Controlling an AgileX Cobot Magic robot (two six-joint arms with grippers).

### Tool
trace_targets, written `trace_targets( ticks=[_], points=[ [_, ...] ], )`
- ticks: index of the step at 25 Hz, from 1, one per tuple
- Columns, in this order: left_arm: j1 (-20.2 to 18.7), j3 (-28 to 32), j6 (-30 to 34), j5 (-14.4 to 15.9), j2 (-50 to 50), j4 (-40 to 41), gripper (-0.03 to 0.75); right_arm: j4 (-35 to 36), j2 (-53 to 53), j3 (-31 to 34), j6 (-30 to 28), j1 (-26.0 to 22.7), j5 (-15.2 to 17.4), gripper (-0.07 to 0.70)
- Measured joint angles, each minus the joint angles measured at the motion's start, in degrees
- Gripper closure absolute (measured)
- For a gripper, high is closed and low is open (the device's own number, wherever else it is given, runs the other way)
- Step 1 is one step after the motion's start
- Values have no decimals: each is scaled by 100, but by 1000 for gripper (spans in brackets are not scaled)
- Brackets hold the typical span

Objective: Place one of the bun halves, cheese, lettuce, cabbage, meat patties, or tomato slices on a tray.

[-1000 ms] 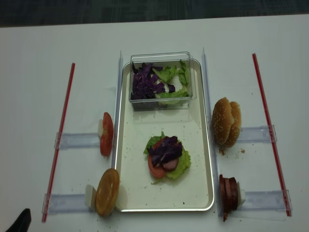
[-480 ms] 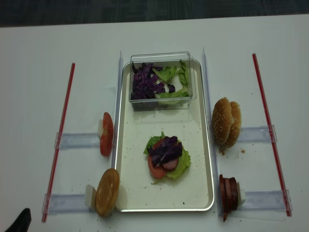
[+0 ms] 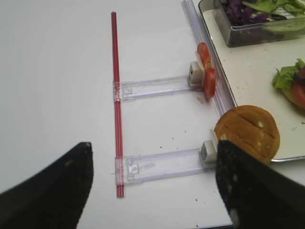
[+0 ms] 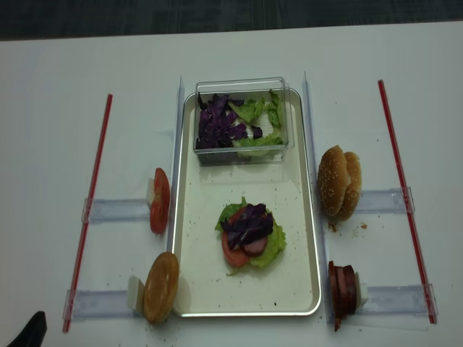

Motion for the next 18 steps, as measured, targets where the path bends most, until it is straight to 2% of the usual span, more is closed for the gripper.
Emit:
trace_targets(
  ticks=[18],
  points=[
    [0, 0, -12, 0, 0, 0, 223, 0, 0, 0, -10, 0, 0, 267]
  ],
)
